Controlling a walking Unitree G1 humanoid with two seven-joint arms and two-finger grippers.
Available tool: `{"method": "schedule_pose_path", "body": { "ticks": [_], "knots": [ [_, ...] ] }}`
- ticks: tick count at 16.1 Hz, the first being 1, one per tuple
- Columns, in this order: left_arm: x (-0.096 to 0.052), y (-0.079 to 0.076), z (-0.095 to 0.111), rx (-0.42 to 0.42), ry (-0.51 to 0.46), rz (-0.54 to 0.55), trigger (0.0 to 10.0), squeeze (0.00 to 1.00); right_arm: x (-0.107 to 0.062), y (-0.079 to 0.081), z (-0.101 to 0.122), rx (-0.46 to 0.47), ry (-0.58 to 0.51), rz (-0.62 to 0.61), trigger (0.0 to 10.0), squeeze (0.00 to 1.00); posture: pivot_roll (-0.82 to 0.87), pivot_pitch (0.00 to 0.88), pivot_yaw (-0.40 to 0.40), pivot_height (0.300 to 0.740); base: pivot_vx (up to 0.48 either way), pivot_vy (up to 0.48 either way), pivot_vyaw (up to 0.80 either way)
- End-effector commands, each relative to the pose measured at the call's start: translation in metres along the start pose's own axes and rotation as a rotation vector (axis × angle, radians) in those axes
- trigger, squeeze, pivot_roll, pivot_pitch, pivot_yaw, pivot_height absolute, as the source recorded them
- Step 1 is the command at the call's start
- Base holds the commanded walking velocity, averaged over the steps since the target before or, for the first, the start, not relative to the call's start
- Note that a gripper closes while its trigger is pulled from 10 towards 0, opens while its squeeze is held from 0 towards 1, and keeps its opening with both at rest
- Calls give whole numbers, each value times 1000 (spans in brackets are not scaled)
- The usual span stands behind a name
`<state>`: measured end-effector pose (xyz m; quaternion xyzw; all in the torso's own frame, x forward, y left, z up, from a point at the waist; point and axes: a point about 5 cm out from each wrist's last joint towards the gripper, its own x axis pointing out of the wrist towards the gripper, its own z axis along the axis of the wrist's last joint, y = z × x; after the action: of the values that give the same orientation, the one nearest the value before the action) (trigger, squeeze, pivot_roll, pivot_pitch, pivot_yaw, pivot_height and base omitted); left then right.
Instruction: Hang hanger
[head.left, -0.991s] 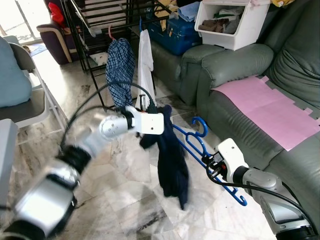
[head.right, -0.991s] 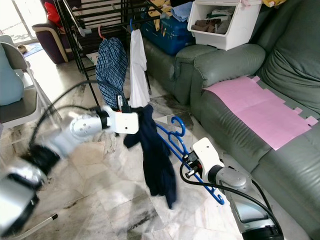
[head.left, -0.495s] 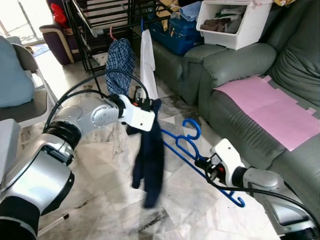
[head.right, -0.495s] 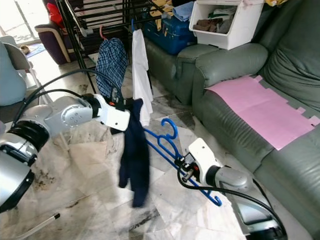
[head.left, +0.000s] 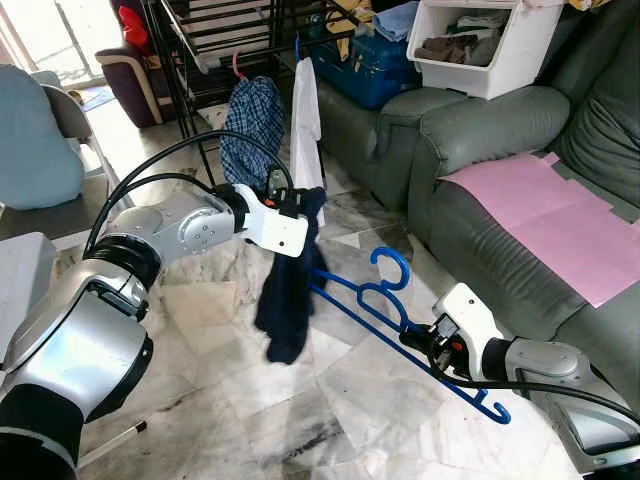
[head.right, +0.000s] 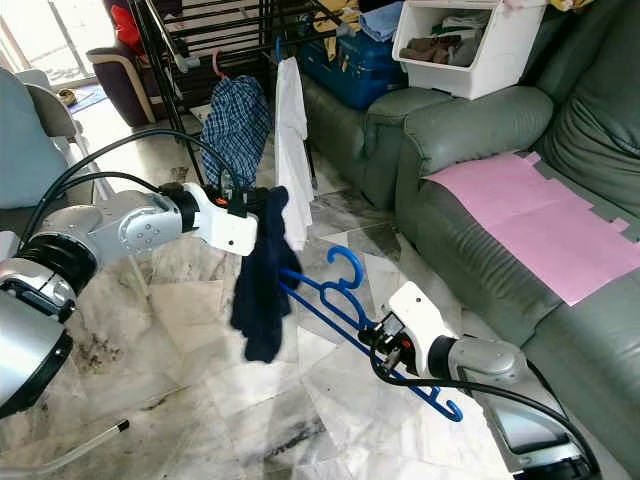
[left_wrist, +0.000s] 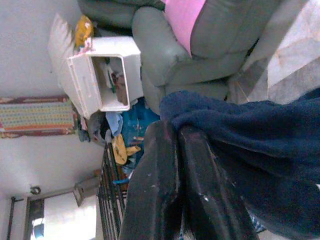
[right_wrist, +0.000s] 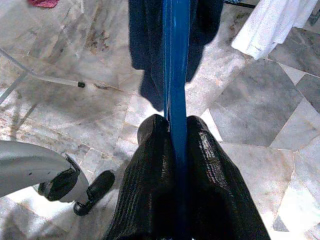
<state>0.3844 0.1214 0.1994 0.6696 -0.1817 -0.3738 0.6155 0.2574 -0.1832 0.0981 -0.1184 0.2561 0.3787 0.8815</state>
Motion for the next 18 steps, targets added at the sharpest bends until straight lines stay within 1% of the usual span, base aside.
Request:
{"method": "schedule_pose_path", "body": {
  "ticks": [1,2,3,4,5,7,9,11,13,14,15,16,17,18],
  "knots": [
    [-3,12,-4,23,20,19,10000,0,-2,4,10,-39,-36,41,10000,0,-114,0,91,740,0,0,0],
    [-5,7,-9,19,53,-10,10000,0,-6,-4,15,-61,-62,-2,10000,0,-113,0,93,740,0,0,0],
    [-6,4,-12,14,74,-21,10000,0,-11,-12,19,-60,-86,-36,10000,0,-115,0,94,740,0,0,0],
    [-8,1,-16,-8,99,-30,10000,0,-19,-14,27,-45,-136,4,10000,0,-120,0,96,740,0,0,0],
    [-9,-3,-19,-5,130,-48,10000,0,-29,-8,35,-60,-178,102,10000,0,-124,0,97,740,0,0,0],
    [-10,-9,-22,-14,152,-61,10000,0,-41,-13,40,-68,-183,129,10000,0,-131,0,99,740,0,0,0],
    [-9,-10,-19,-18,134,-62,10000,0,-50,-25,39,-96,-179,89,10000,0,-132,0,99,740,0,0,0],
    [-8,-7,-16,-30,109,-48,10000,0,-54,-34,41,-103,-192,46,10000,0,-129,0,96,740,0,0,0],
    [-7,-6,-15,-34,97,-50,10000,0,-56,-34,43,-113,-195,67,10000,0,-125,0,90,740,0,0,0],
    [-8,-7,-17,-34,113,-63,10000,0,-58,-32,44,-111,-193,96,10000,0,-123,0,88,740,0,0,0],
    [-9,-9,-20,-36,140,-70,10000,0,-61,-31,41,-110,-163,127,10000,0,-123,0,88,740,0,0,0],
    [-11,-9,-23,-38,164,-66,10000,0,-65,-31,31,-114,-85,153,10000,0,-123,0,88,740,0,0,0],
    [-12,-8,-24,-41,171,-60,10000,0,-67,-32,25,-120,-38,157,10000,0,-123,0,88,740,0,0,0],
    [-12,-6,-24,-43,164,-45,10000,0,-71,-39,13,-160,51,117,10000,0,-127,0,84,740,0,0,0]
  ]
}}
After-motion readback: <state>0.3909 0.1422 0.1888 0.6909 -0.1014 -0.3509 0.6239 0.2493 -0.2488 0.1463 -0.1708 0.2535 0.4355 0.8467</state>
